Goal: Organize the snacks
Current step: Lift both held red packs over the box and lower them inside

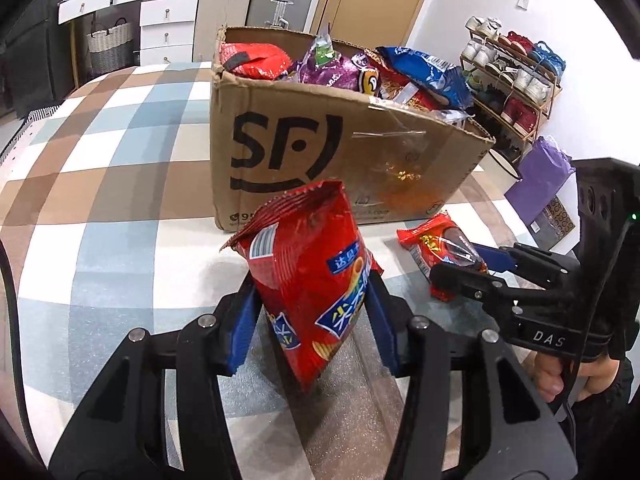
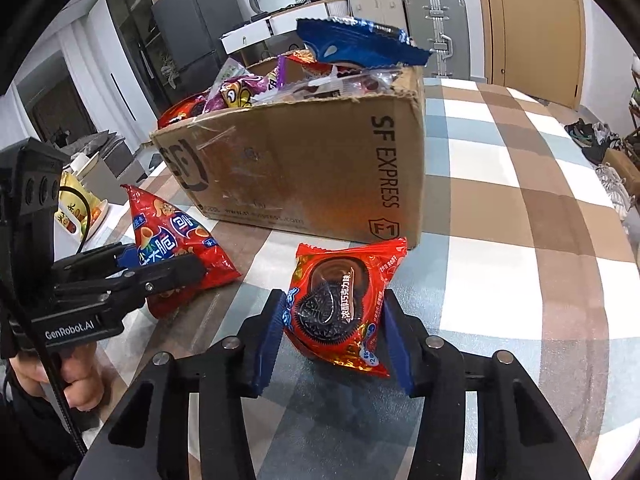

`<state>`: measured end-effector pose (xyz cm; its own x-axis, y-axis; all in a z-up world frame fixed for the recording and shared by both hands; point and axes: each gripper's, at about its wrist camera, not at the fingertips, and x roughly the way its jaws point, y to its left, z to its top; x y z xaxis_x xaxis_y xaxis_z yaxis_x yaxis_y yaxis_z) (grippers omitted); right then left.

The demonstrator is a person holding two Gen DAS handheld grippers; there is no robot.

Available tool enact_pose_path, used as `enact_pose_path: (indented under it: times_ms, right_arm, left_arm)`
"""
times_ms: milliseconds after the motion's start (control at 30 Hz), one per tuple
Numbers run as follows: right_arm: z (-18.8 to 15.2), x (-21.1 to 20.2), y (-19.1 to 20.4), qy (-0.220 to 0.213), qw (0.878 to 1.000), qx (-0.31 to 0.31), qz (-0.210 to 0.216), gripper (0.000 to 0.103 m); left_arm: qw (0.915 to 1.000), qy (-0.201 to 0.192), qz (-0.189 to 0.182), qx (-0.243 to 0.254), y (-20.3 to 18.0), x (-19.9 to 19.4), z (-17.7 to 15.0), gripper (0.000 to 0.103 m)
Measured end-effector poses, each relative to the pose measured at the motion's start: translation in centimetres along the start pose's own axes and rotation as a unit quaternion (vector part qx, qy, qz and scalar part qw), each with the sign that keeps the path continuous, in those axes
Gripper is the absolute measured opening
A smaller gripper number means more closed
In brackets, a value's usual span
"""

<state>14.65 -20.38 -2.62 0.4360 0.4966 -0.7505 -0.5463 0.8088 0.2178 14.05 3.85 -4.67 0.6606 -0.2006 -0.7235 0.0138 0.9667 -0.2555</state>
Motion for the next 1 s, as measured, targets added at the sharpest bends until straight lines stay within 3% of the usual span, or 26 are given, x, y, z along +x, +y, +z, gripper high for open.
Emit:
enact_pose_path:
  times_ms: [433,1000]
  right_arm:
    - [0.2,-3.0,0.8,-0.036,0.999,-0.006,0.005,0.047]
    - [2.0,-7.8,2.3,-0.087,0.996,-0.023,0.019,0.047]
  left_arm:
    - [0.9996,-0.026,-0.004,0.003,-0.1,-3.7,0.5,0.048]
    - [0.9969,-0.076,-0.007,0.02,-0.8,-11.2,1.5,0.048]
